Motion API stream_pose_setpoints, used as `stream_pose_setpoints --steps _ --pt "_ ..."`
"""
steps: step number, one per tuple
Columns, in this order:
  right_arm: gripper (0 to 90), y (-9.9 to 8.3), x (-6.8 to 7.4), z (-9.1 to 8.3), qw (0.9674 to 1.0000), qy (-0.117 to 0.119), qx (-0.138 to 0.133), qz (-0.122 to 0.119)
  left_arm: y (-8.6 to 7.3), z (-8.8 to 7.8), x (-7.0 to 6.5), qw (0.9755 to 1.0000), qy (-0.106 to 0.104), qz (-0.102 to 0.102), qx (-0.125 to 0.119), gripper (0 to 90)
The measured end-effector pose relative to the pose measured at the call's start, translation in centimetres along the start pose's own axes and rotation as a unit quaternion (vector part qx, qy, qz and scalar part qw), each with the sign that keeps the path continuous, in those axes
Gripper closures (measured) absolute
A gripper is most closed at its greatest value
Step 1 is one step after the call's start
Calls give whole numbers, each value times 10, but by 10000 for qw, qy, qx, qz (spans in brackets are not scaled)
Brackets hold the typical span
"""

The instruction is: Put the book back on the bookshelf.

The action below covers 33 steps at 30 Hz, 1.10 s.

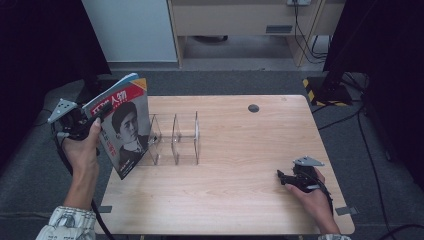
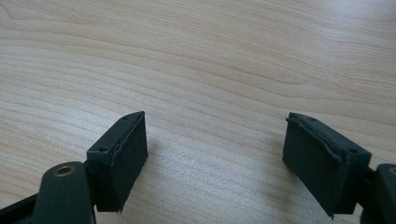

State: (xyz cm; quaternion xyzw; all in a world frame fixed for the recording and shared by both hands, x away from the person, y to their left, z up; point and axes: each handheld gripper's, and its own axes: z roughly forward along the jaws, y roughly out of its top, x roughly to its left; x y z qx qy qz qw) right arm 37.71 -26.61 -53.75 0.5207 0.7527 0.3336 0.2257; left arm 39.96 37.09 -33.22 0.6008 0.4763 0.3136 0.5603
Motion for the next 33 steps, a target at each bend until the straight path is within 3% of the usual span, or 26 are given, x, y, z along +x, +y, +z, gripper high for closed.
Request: stream_pose_setpoints --steps 5,20,33 --pt "221 0 0 0 10000 3 -4 0 -3 0 1 10000 7 -32 -81 864" --pt "221 0 1 0 10000 8 -6 -16 -17 7 -10 9995 56 129 -265 864" --pt "221 0 0 0 10000 23 -14 -51 -22 4 -12 9991 123 77 -392 865"
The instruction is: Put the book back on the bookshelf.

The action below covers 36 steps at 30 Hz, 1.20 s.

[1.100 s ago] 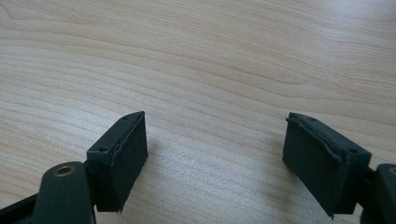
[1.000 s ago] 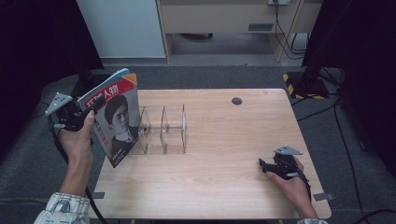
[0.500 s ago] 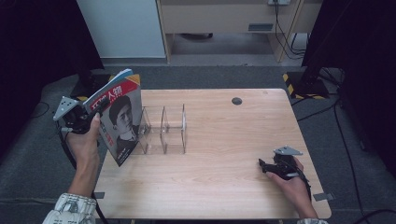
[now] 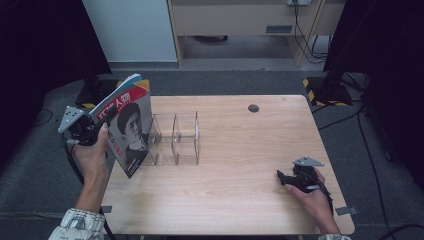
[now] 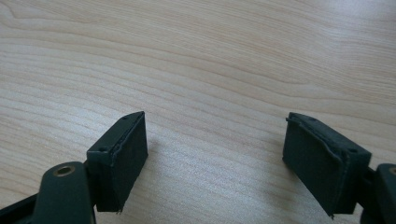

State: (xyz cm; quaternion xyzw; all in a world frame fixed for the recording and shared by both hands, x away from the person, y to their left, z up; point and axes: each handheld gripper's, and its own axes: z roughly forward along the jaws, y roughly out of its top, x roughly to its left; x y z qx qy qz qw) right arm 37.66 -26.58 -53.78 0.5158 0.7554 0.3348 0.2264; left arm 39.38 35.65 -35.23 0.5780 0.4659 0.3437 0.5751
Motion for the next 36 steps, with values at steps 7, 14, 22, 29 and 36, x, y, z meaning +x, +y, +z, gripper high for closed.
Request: stream_pose_setpoints --steps 7,14,22,29,36 --pt "226 0 1 0 10000 15 -1 -26 -7 0 1 10000 -52 -11 18 864" --pt "225 0 1 0 10000 15 -1 -20 -12 0 3 9999 -60 -75 31 864" --pt "225 0 0 0 10000 20 -1 -34 -14 -1 3 9999 -51 -89 -8 864" --pt "224 0 1 0 10000 36 -2 -23 -16 0 2 9999 -59 -94 -20 864" --pt "224 0 1 0 10000 40 -2 -25 -17 -1 3 9999 -67 -101 -32 863"
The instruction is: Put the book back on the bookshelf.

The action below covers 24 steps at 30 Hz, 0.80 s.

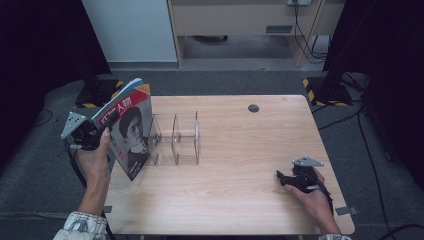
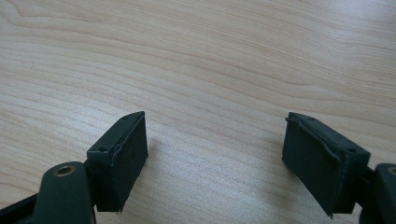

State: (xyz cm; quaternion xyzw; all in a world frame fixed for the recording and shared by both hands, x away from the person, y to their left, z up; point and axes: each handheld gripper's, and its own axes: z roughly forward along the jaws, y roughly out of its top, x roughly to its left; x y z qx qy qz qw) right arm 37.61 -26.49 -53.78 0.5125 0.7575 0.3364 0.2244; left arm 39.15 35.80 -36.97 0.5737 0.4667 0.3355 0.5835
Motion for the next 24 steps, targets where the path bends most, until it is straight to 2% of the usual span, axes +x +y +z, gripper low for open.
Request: stream_pose_setpoints --steps 12,14,24 --pt "223 0 0 0 10000 6 1 -1 -5 -4 0 10000 -7 -52 -24 854" --pt "223 0 0 0 10000 10 5 4 -7 -6 0 10000 62 -55 -54 856" --pt "223 0 0 0 10000 11 5 3 -13 -11 5 9997 83 -191 -108 852"
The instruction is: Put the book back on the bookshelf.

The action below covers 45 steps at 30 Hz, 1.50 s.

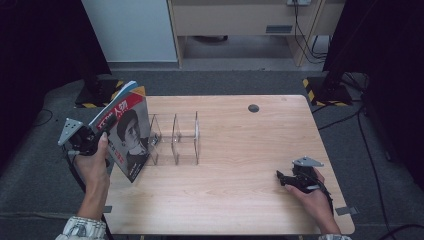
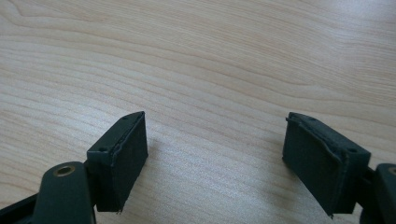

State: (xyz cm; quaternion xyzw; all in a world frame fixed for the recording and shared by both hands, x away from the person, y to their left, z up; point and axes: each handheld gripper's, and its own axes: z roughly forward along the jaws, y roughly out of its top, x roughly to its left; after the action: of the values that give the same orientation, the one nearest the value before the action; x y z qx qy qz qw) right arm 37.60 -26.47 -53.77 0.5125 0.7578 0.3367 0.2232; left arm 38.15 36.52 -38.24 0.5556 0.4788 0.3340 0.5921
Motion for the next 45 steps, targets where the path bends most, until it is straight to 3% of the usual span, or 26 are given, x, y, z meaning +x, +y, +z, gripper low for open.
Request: stream_pose_setpoints --steps 7,15,31,45 --pt "222 0 0 0 10000 -2 -4 -4 -4 -1 0 10000 7 -39 47 847" --pt "222 0 0 0 10000 3 3 -18 -3 0 -3 9995 80 -74 289 838" --pt "222 0 0 0 10000 4 4 -15 -4 -1 1 9993 -27 -154 338 824" --pt "222 0 0 0 10000 3 4 -15 -3 -1 1 9992 -72 -95 393 794"
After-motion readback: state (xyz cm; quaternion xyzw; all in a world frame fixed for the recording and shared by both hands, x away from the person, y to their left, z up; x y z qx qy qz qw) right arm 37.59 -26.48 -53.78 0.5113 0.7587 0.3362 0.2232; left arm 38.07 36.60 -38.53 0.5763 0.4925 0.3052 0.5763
